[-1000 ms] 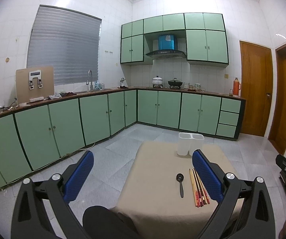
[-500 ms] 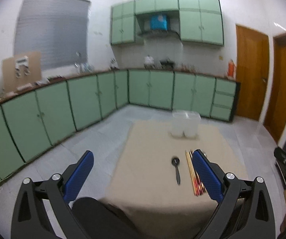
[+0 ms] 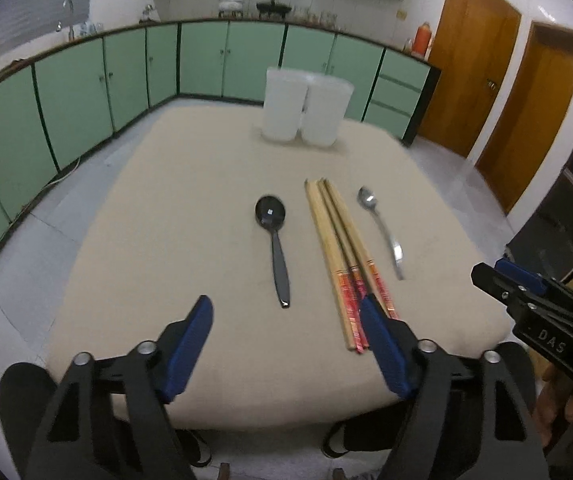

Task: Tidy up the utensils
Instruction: 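Grasp the black spoon with the left tool while the right tool grasps the silver spoon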

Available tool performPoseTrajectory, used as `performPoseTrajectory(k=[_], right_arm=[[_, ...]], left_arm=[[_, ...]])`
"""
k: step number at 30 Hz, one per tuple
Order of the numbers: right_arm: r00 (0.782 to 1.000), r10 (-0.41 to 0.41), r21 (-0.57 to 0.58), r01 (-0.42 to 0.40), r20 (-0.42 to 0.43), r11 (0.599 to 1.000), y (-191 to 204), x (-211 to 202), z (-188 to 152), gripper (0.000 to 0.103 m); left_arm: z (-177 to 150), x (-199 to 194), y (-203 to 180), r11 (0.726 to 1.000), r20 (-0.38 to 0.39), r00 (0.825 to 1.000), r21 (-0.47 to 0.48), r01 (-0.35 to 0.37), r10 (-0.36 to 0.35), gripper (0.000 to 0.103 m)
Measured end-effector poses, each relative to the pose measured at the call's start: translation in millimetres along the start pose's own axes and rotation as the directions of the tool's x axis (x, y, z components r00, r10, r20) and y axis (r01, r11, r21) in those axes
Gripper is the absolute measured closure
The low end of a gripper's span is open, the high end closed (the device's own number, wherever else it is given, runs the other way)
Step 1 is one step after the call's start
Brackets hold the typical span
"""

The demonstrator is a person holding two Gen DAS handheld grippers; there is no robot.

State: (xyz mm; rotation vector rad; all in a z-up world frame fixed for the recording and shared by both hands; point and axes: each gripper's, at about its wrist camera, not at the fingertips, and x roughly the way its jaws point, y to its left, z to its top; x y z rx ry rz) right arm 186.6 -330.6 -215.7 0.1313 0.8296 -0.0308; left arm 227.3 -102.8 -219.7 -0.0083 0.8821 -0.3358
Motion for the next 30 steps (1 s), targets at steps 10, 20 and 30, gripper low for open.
performPoseTrajectory(k=[10,20,30], right_arm=[[0.993,0.044,0.025,-0.041,-0.109,0.999,-11,82,2,0.073],[0.997,0.027,-0.008,-0.027,-0.078,1.000,-16,102,9,0.083],[0.998,0.055,-0.001,-0.055,0.001,0.998,-16,71,31,0.094]], left_arm=[[-2,84,2,1.000,-0.129,0.992,-0.015,-0.008,0.006,0.059],[-3,86,-2,0.998,-0.048,0.998,0.038,-0.045,0.047,0.090],[27,59,4,1.000,0.011,1.000,0.013,0.011,-0.011,0.091]])
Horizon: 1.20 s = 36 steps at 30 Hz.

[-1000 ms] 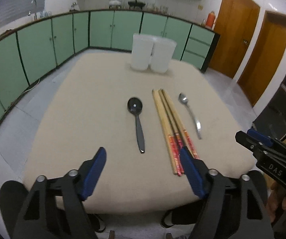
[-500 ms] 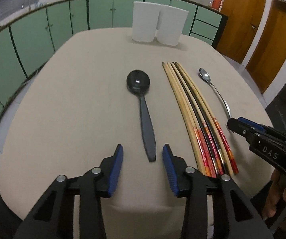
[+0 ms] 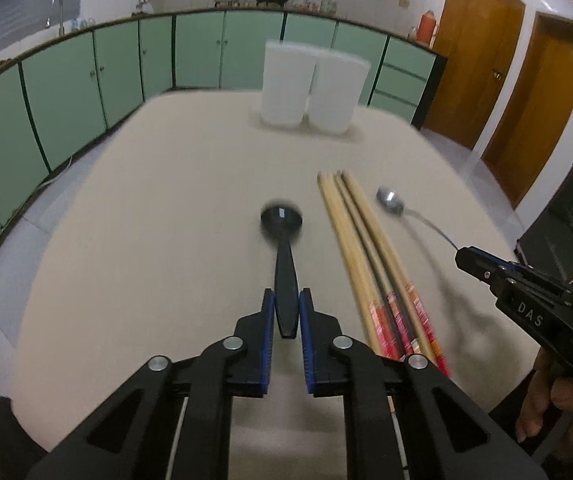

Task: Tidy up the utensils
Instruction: 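Grasp the black spoon with the left tool while the right tool grasps the silver spoon, then lower the black spoon into the holder with left tool while right drops silver spoon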

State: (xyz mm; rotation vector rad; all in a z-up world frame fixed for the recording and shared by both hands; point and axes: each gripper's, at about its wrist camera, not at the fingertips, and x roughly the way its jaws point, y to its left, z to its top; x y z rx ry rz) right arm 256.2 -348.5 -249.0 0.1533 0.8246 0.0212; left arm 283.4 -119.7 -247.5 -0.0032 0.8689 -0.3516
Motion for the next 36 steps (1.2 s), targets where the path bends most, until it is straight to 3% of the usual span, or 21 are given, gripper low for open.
performPoseTrajectory(k=[5,20,21,23,31,36], right_arm=[[0.999,0.018,-0.026,-0.017,0.031,1.000,6,-21,28,0.094],[0.999,0.030,-0.125,-0.033,-0.024,0.992,13,-46,77,0.094],[0.999,0.036,-0.124,-0.039,-0.028,0.992,12,-47,79,0.094],[0.998,0.048,-0.120,-0.052,-0.036,0.991,11,-47,85,0.094],[0.997,0.069,-0.161,-0.072,-0.025,0.984,15,-52,131,0.094],[0.997,0.072,-0.211,-0.067,0.014,0.975,25,-52,187,0.094]], left_arm=[[23,-24,0,0.999,0.055,0.998,0.034,0.014,-0.015,0.091],[69,-47,6,0.989,0.007,0.995,0.113,0.098,-0.099,0.092],[71,-48,6,0.988,0.008,0.995,0.116,0.098,-0.100,0.100],[76,-47,6,0.987,0.005,0.994,0.118,0.109,-0.111,0.100],[115,-44,7,0.984,0.051,0.992,0.144,0.109,-0.118,0.100],[164,-43,4,0.981,0.110,0.987,0.167,0.101,-0.120,0.100]])
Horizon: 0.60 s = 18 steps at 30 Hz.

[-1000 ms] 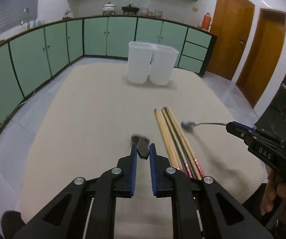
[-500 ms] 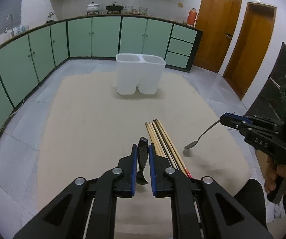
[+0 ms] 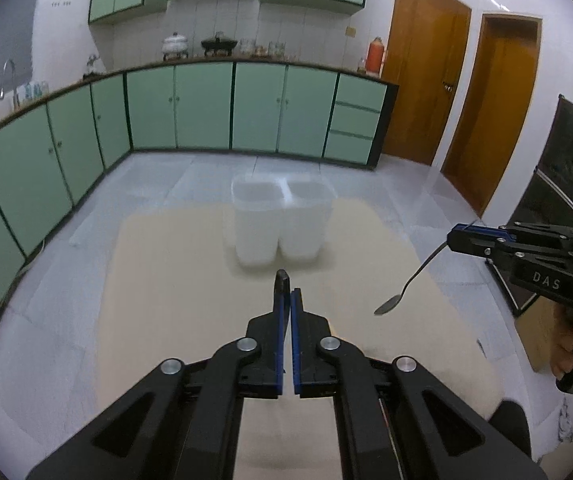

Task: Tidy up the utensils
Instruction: 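Lower the black spoon into the holder with left tool while right drops silver spoon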

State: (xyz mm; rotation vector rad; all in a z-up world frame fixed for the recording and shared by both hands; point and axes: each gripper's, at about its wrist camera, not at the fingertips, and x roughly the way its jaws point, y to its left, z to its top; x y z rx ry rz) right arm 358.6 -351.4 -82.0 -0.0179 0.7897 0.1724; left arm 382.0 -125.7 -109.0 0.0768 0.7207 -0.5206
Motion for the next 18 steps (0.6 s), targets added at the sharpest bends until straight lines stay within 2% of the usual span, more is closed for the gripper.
performPoseTrajectory(k=[6,10,14,18], right_arm=[[0.997,-0.040,-0.024,0.042,0.060,0.999,-13,19,85,0.094],[0.996,-0.057,0.013,0.057,0.065,0.998,-34,55,115,0.094],[0.998,-0.061,0.059,0.061,0.008,0.996,-58,109,114,0.094],[0.997,-0.053,0.087,0.059,-0.064,0.995,-69,146,102,0.094]], left_arm=[[85,25,7,1.000,0.113,0.993,0.010,-0.019,0.018,0.100],[124,62,14,1.000,0.157,0.987,-0.011,-0.025,0.027,0.100],[132,112,22,0.999,0.134,0.990,-0.035,-0.027,0.031,0.100],[113,160,30,0.998,0.049,0.998,-0.065,-0.025,0.029,0.100]])
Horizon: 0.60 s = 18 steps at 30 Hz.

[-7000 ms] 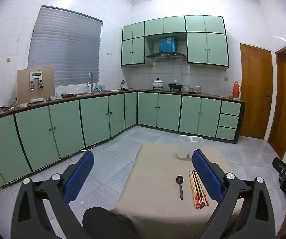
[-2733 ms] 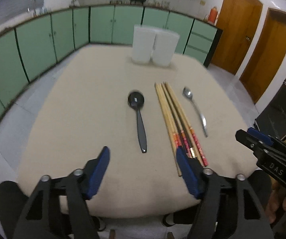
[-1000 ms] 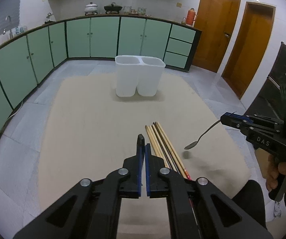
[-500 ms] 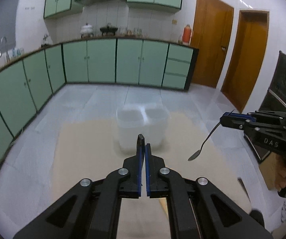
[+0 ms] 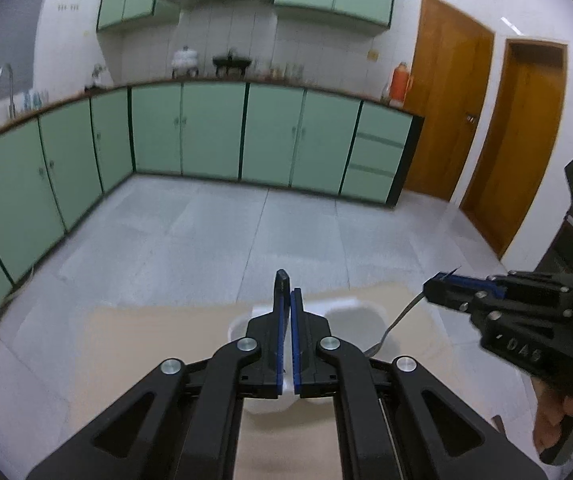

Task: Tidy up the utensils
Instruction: 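Lower the black spoon into the holder with left tool while right drops silver spoon, then grasp a red-patterned chopstick with the right tool while the left tool grasps a plain wooden chopstick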

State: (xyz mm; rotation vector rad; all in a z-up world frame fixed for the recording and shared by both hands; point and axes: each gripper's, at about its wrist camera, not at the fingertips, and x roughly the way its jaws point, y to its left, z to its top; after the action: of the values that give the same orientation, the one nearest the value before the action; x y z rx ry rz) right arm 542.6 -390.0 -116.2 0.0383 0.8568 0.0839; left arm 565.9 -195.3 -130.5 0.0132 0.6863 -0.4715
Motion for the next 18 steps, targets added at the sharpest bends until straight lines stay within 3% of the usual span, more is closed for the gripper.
performPoseTrajectory(k=[2,4,5,9,10,12,15,18], right_arm=[[1.000,0.002,0.007,-0.002,-0.007,1.000,-3,5,-7,0.090],[1.000,0.004,0.001,-0.004,0.006,1.000,-3,-1,-12,0.088],[1.000,0.009,0.001,-0.009,0.016,1.000,-3,-7,-15,0.088],[0.997,0.024,-0.011,-0.023,0.078,1.000,-5,-49,-47,0.077],[0.996,0.028,-0.015,-0.027,0.090,1.000,-6,-60,-59,0.076],[0.993,0.048,-0.007,-0.048,0.110,0.999,-8,-82,-88,0.076],[0.991,0.054,-0.007,-0.053,0.122,0.999,-4,-113,-169,0.071],[0.995,0.036,-0.038,-0.032,0.098,0.999,13,-125,-248,0.067]], left_arm=[[-10,10,5,1.000,-0.027,1.000,-0.015,-0.013,0.013,0.093],[-16,7,8,0.999,-0.027,0.999,-0.014,-0.031,0.030,0.073],[-17,1,10,0.999,-0.014,0.999,-0.012,-0.040,0.040,0.063],[-24,-43,14,0.998,0.041,0.997,0.007,-0.063,0.062,0.048],[-31,-60,14,0.996,0.054,0.995,0.016,-0.083,0.082,0.039],[-50,-91,12,0.995,0.081,0.992,0.032,-0.099,0.096,0.033],[-97,-140,9,0.993,0.109,0.988,0.046,-0.113,0.107,0.018],[-159,-181,2,0.991,0.113,0.986,0.048,-0.128,0.122,0.013]])
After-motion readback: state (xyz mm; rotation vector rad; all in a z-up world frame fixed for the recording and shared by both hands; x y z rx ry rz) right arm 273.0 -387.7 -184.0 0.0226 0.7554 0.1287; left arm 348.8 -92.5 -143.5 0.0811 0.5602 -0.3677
